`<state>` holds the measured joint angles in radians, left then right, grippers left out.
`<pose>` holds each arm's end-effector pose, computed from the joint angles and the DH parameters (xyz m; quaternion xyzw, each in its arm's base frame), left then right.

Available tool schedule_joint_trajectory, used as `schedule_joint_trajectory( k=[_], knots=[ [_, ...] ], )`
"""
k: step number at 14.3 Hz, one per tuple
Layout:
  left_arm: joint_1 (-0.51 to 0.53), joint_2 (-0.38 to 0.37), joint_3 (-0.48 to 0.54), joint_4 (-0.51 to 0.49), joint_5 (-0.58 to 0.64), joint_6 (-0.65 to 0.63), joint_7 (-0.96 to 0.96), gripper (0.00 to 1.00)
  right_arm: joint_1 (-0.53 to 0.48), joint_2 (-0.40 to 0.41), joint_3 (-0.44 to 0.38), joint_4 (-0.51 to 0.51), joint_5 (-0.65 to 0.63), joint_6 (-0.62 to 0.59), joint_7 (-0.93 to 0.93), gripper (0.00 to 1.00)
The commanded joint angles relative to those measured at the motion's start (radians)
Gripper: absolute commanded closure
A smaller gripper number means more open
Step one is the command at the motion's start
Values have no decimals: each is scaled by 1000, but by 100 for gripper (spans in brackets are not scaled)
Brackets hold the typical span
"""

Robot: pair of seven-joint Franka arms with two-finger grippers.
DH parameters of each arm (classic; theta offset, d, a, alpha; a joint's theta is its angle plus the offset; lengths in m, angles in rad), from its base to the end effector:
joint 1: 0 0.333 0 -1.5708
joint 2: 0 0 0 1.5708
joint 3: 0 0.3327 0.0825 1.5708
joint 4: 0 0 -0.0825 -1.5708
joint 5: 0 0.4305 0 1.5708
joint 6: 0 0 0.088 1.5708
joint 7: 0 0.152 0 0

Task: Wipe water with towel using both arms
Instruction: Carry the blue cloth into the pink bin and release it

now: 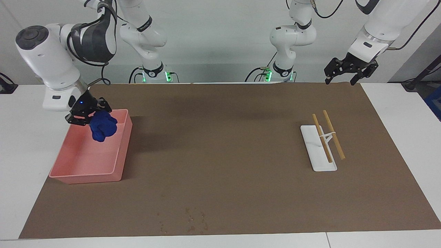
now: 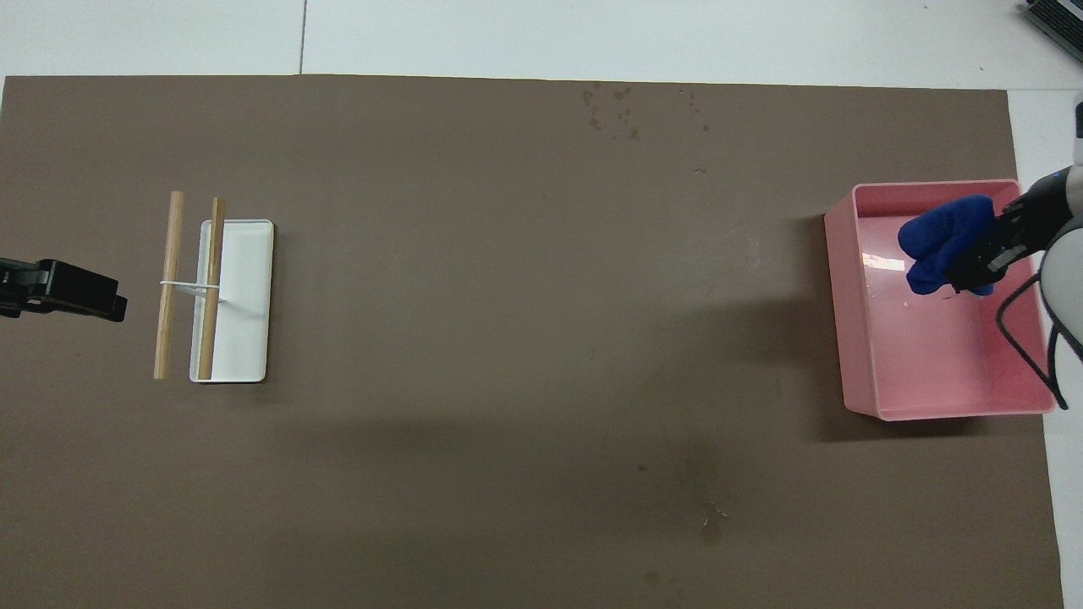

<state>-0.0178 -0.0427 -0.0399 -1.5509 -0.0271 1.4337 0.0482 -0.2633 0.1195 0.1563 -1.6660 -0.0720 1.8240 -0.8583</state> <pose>0.5679 -0.0377 0.6201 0.9978 -0.0542 -0.0373 0.0125 0.6483 -0.0824 0.4949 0.9270 0.3737 0.0058 0.0321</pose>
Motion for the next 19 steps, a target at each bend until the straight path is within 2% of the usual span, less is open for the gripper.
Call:
schedule_joint_trajectory(
  k=[1, 5, 8, 14, 15, 17, 18, 19],
  knots=[
    [-5, -23, 5, -25, 13, 2, -1, 0, -34, -40, 14, -92, -38, 104, -67, 100],
    [-5, -23, 5, -25, 13, 2, -1, 0, -105, -23, 16, -217, -69, 308, -163, 100],
    [-5, -23, 5, -25, 12, 2, -1, 0, -135, 24, 16, -293, -69, 440, -194, 100],
    [-5, -23, 3, -25, 13, 2, -1, 0, -137, 29, 16, -368, -68, 494, -145, 100],
    [-5, -23, 5, -25, 13, 2, -1, 0, -137, 29, 16, -371, -68, 497, -150, 94],
    [-5, -23, 5, -25, 13, 2, -1, 0, -137, 29, 16, -371, -68, 497, -137, 10],
    [-5, -23, 5, -25, 13, 2, -1, 0, -137, 29, 16, -371, -68, 495, -134, 0],
    [-5, -23, 5, -25, 13, 2, -1, 0, -137, 29, 16, -371, -68, 494, -133, 0]
  ],
)
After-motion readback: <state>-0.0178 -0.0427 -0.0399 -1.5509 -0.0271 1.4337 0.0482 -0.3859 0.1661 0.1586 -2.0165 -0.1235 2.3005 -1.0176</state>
